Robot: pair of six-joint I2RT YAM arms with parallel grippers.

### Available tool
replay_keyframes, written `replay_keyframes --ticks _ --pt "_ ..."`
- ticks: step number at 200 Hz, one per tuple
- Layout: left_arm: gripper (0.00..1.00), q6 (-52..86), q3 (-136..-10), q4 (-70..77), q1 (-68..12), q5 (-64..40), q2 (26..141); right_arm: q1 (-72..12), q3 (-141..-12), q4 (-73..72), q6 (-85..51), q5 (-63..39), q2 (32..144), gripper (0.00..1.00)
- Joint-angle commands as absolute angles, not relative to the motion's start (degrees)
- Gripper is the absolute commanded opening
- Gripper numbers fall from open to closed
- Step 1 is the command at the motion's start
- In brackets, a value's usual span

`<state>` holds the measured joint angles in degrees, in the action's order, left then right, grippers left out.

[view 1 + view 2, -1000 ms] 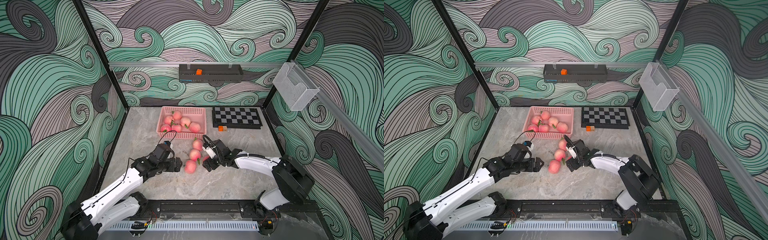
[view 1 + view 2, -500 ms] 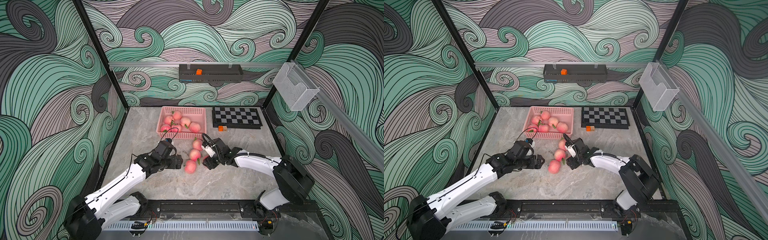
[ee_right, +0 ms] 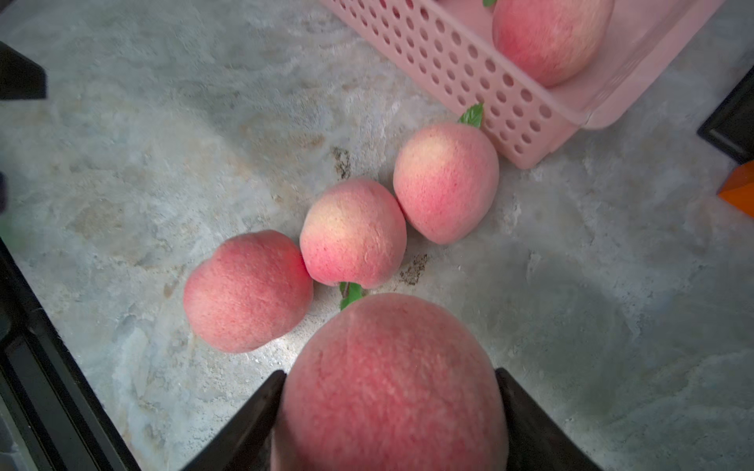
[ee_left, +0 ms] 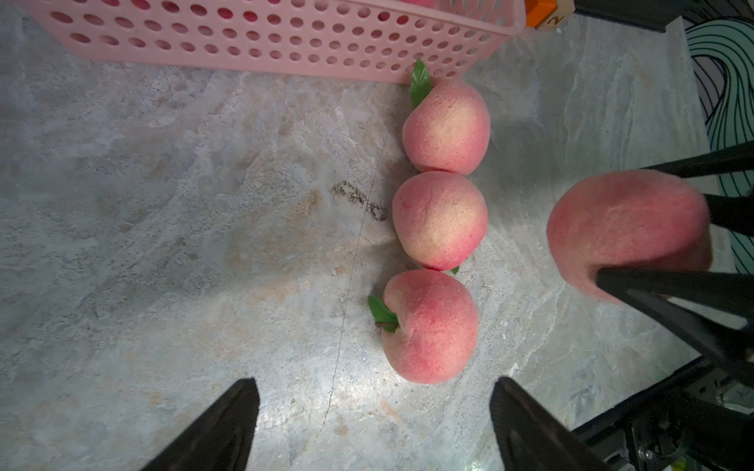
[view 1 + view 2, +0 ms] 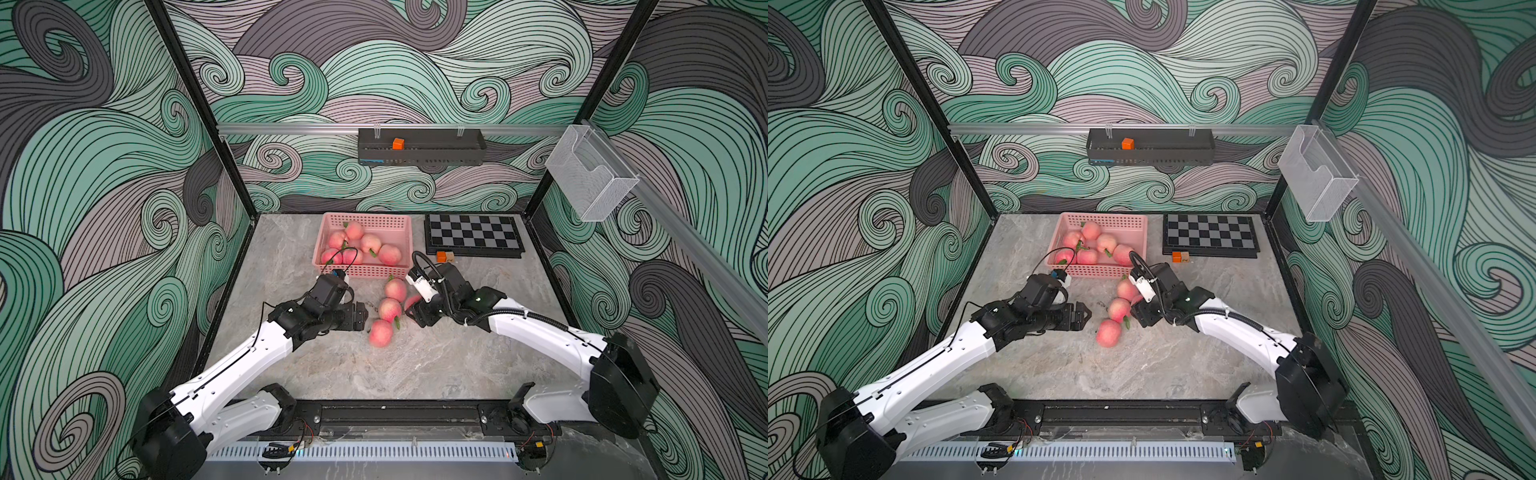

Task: Put the peaches into the basket
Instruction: Pick up the peach from the center of the board, then place the peach in the basket.

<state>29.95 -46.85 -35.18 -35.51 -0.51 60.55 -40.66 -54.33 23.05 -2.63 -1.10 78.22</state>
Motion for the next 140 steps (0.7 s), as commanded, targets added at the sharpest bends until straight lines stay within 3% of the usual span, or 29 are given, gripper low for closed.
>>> replay_keyframes --ticks 1,73,140 --pt "0.9 27.8 -49.9 -35.9 -34.3 -2.0 62.2 -40.1 -58.5 25.9 -0.8 -1.0 78.0 0.67" --pt "0.9 27.0 -53.5 -33.9 -32.3 -4.7 67.9 -37.7 -72.2 28.7 2.6 -3.3 84.2 0.67" --pt "0.9 26.5 -56.7 -34.5 -30.4 -4.4 72.1 -34.1 -84.3 28.6 3.8 -9.5 96.6 0.69"
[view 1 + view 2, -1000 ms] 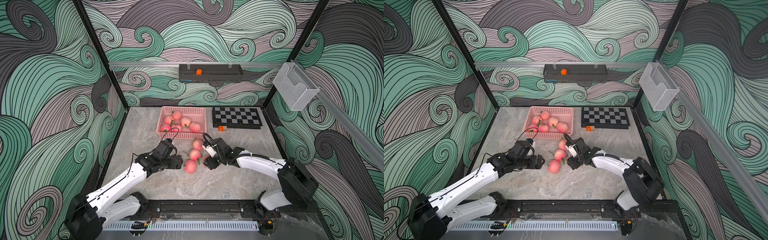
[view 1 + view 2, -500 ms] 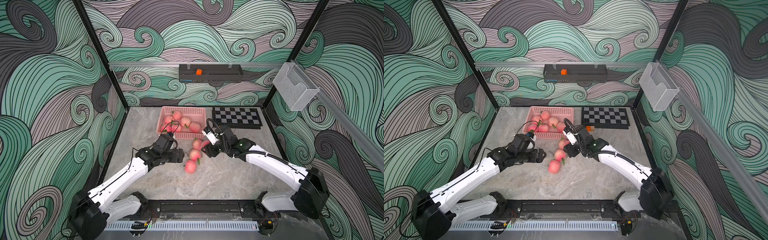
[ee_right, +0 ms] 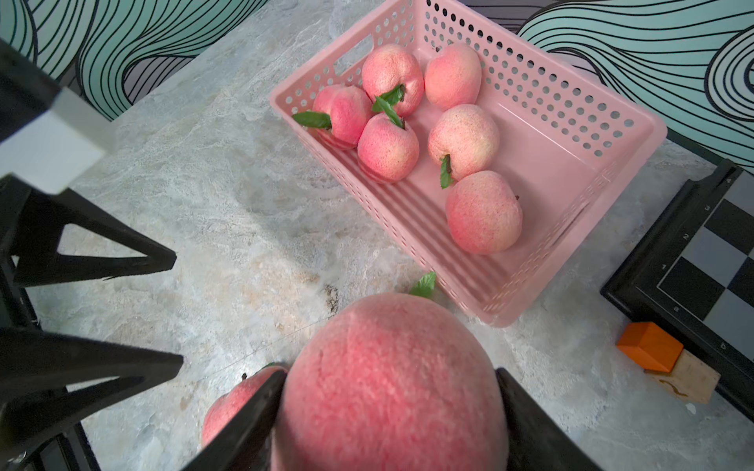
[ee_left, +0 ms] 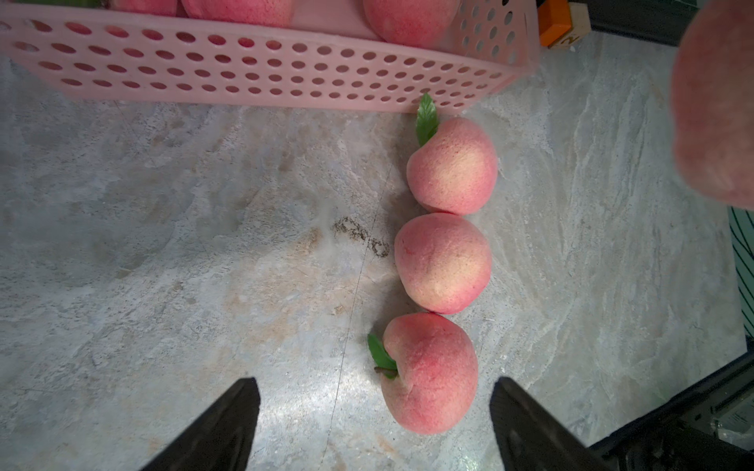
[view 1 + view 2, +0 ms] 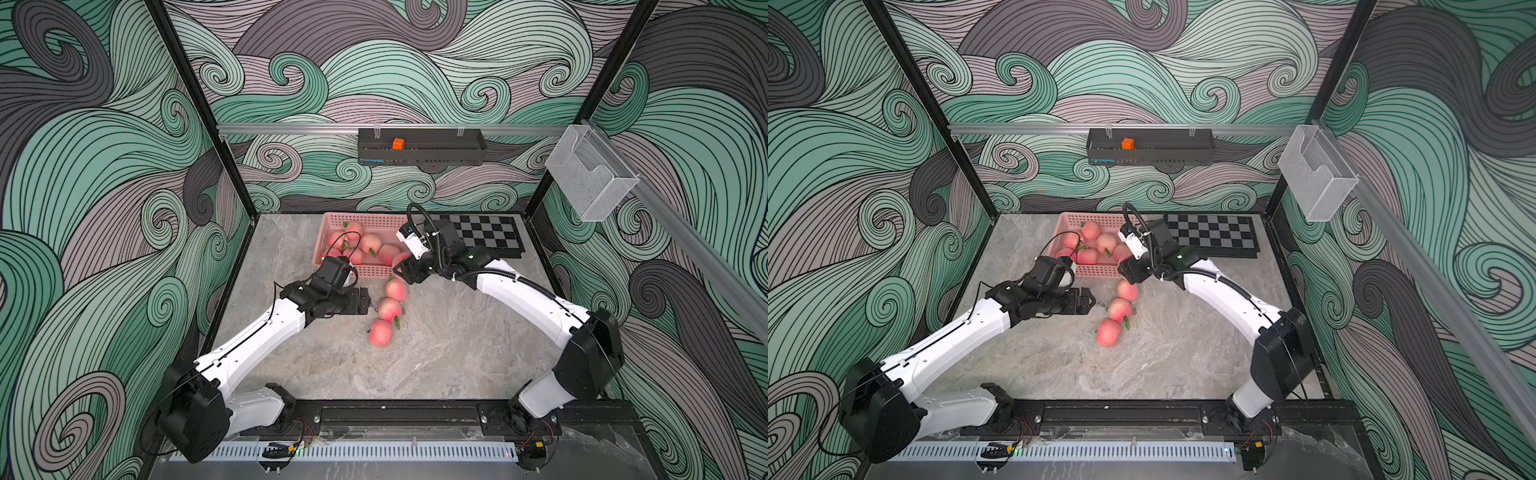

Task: Put the peaches into the basket
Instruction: Place the peach in the basket.

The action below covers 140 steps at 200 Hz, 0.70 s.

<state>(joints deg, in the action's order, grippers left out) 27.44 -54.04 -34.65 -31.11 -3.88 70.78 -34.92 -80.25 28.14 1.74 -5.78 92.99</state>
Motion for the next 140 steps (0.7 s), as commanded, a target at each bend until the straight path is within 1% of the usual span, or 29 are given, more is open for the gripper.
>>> replay_keyframes --ticks 1,58,91,140 --pt "0.9 26.5 -56.8 -34.6 -30.4 -4.4 72.2 -34.1 -84.5 28.6 3.8 -9.5 96.9 0.69" --pt "0.89 26.9 -57.3 -33.8 -27.7 -5.2 73.8 -33.7 -96.9 28.7 2.8 -11.8 109.6 0.69" --pt "0.89 25.7 -59.6 -35.1 -25.9 -5.6 74.4 -33.8 -103.8 28.8 2.1 -11.9 115.9 0.69" --pt "0.89 25.1 -59.4 -34.8 -23.5 -6.6 74.1 -34.3 -113.2 30.3 3.6 -10.8 124.8 0.7"
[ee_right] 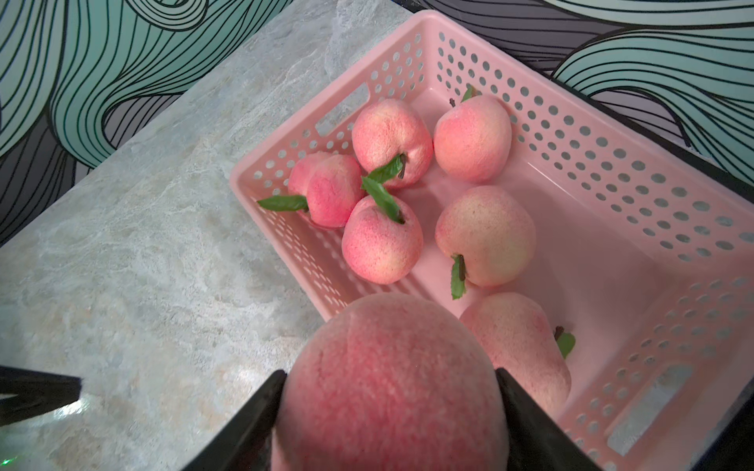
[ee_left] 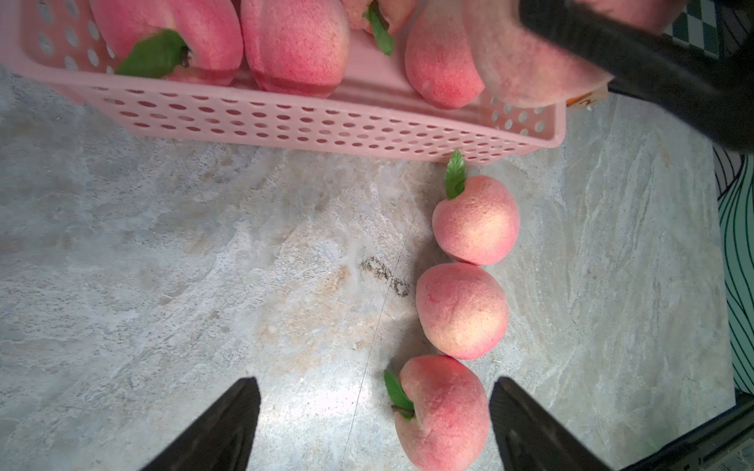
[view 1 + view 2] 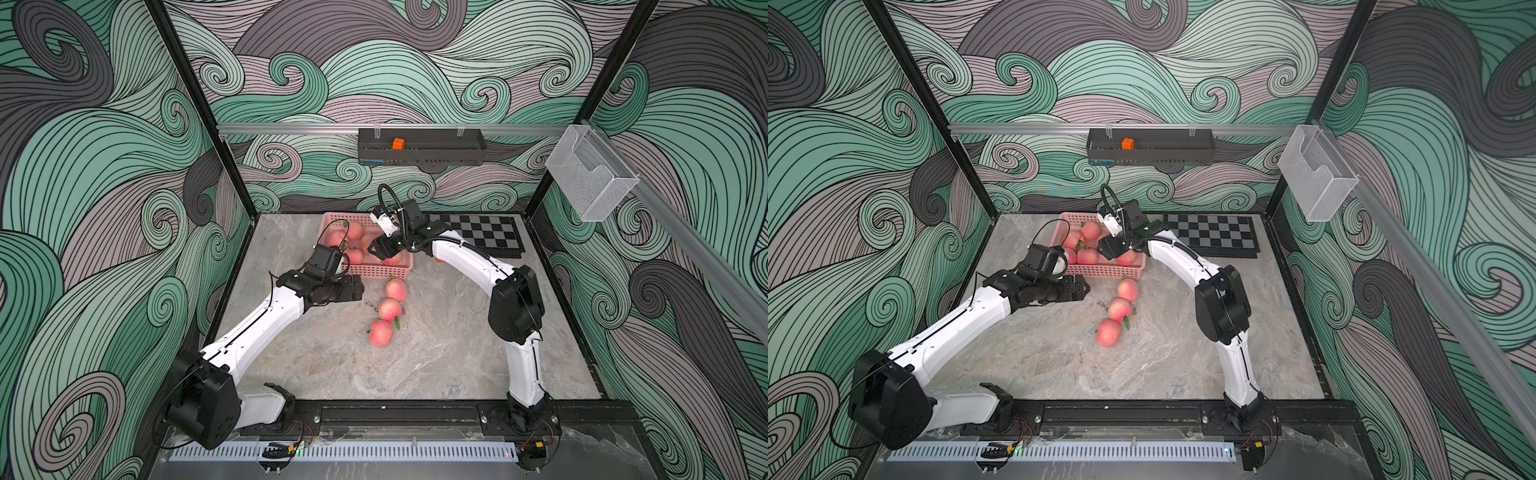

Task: Put the peaches into the basket
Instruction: Place the peach in the basket.

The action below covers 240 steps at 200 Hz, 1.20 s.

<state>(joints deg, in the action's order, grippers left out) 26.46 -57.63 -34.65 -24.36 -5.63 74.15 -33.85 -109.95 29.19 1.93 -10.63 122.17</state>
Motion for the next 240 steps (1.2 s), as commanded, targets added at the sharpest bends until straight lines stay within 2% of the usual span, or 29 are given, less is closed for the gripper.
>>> replay_keyframes --ticks 1,74,200,240 --pt "0.89 25.1 -59.4 -34.8 -23.4 -6.5 74.1 -34.3 -113.2 30.3 3.6 -10.9 125.0 0.7" --pt "0.89 24.9 -59.6 -34.5 -21.5 -7.7 74.9 -34.6 -119.9 30.3 5.3 -10.0 133.2 0.71" --pt "0.89 25.1 -59.4 -33.7 -20.7 -8.3 75.3 -36.0 -122.8 32.8 9.1 -4.0 137.6 0.75" --pt "0.89 25.1 -59.6 -33.5 -20.5 -9.0 75.6 -36.3 -123.3 33.1 9.3 -3.6 137.9 0.84"
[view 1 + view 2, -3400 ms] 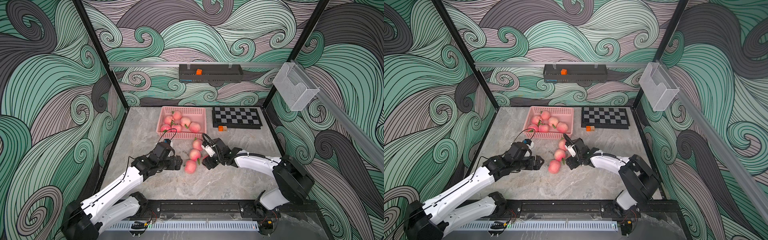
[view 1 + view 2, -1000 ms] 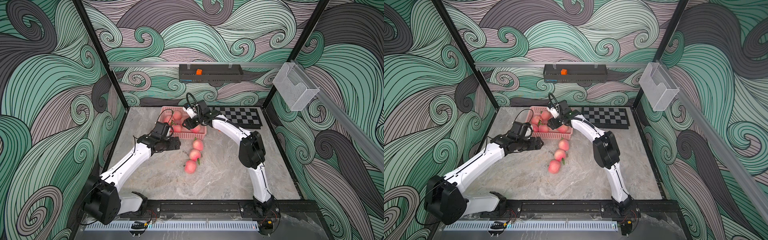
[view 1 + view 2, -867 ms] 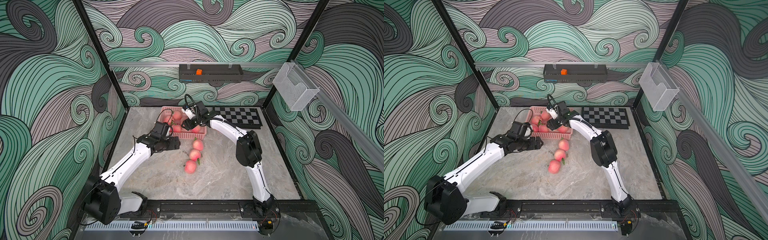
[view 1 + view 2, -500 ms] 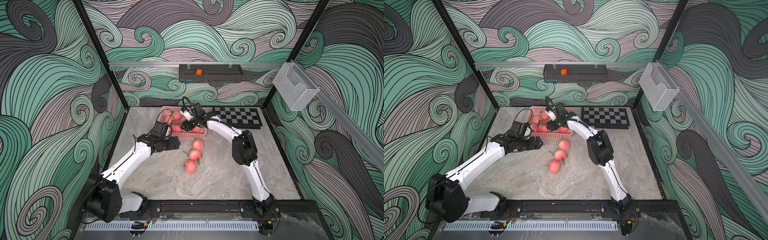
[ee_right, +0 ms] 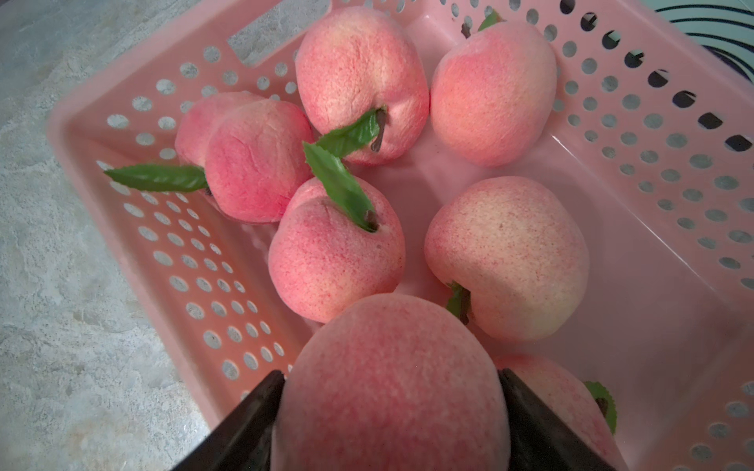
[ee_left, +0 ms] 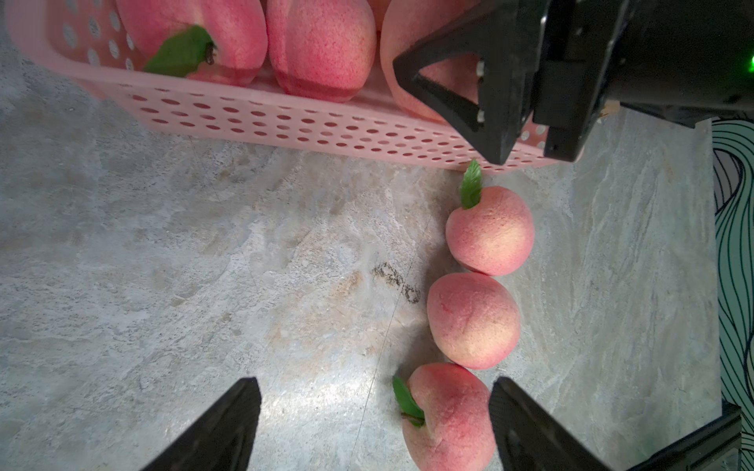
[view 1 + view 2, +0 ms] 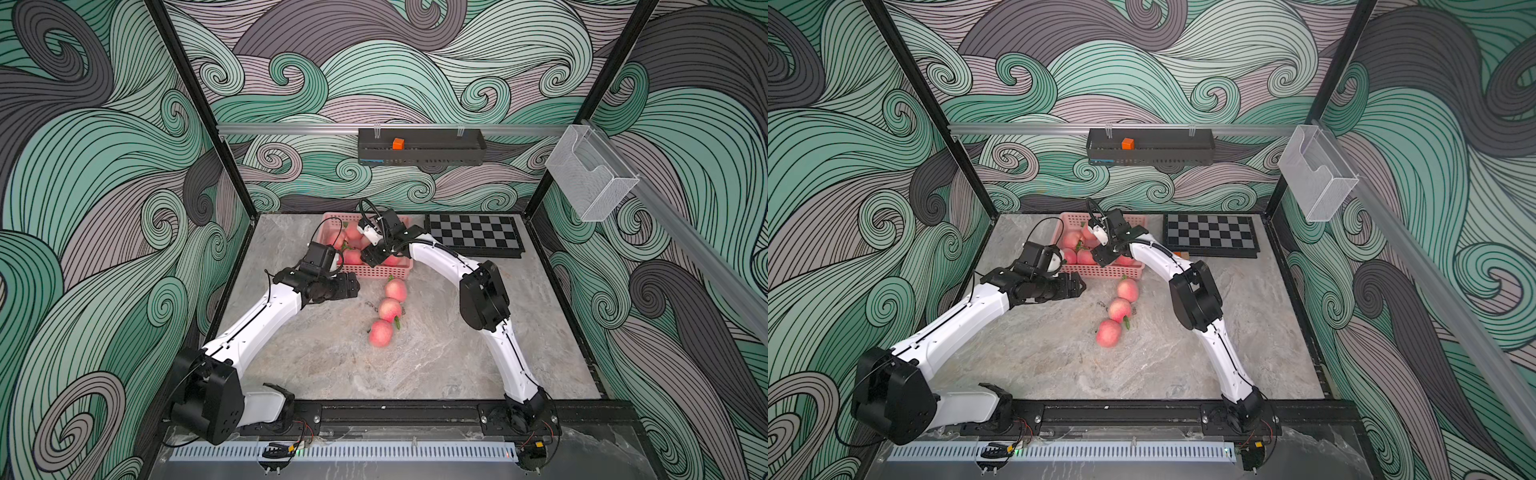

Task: Put the peaches into the basket
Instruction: Place the peach in the basket.

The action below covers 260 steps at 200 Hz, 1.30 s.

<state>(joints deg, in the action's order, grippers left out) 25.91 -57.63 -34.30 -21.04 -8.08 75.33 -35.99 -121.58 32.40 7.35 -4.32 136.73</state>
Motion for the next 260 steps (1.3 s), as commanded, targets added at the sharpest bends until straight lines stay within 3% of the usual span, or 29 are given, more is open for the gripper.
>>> replay_keyframes --ticks 1,36,139,260 --pt "0.89 25.1 -59.6 -33.6 -20.5 -9.1 75.5 -36.3 -123.4 33.1 9.3 -3.6 138.0 0.84" --pt "0.89 25.1 -59.5 -33.7 -20.5 -9.1 75.2 -36.3 -123.6 33.7 9.2 -3.3 137.6 0.94" --pt "0.89 25.0 -59.1 -33.7 -20.4 -12.2 74.7 -36.7 -116.3 33.6 7.3 -3.9 127.0 0.99" --pt "0.91 28.0 -54.6 -36.3 -23.2 -14.1 70.2 -37.6 -77.8 27.9 0.8 -4.6 94.1 0.99"
